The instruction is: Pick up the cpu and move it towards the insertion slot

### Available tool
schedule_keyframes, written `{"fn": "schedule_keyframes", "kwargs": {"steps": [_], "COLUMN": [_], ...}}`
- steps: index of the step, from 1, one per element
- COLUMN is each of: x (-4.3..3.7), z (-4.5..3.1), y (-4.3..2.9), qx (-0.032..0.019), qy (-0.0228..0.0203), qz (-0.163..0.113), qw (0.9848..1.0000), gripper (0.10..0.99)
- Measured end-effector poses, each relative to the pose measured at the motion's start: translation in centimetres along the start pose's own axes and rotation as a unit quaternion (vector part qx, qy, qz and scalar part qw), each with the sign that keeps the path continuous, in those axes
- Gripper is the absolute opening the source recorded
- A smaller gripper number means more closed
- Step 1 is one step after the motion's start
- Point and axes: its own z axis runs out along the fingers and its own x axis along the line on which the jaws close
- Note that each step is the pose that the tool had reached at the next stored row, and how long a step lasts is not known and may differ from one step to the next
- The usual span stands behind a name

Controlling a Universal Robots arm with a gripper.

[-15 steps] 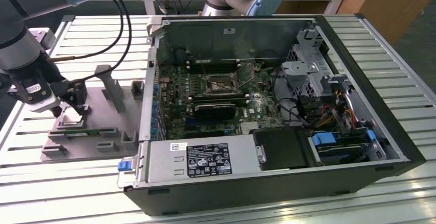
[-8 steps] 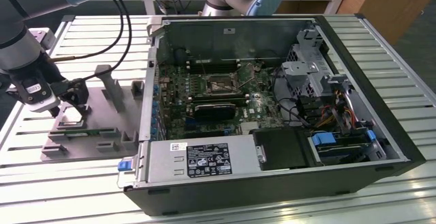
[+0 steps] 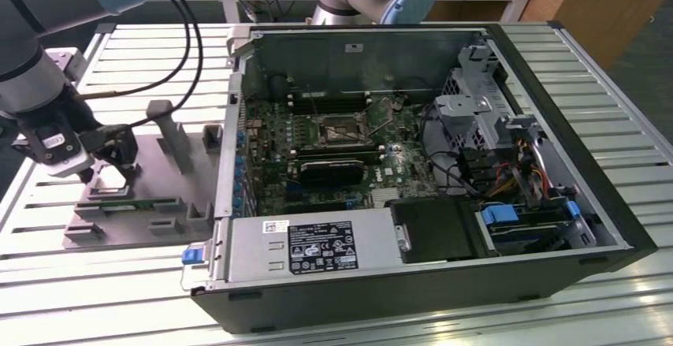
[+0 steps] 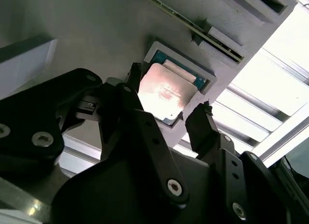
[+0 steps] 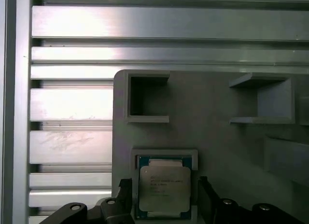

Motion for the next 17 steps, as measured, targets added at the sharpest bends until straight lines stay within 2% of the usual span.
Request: {"fn": "schedule_keyframes", "kwargs": {"steps": [8,17], "x": [0.04,0.04], "z": [0.84,0.90], "y": [-0.03,0.05], "qx": [0.0000,0.0001], "qy": [-0.0002,-0.0002], "qz": [0.000,0.000], "qw": [1.0000,1.0000], "gripper": [0.647,0.647]}}
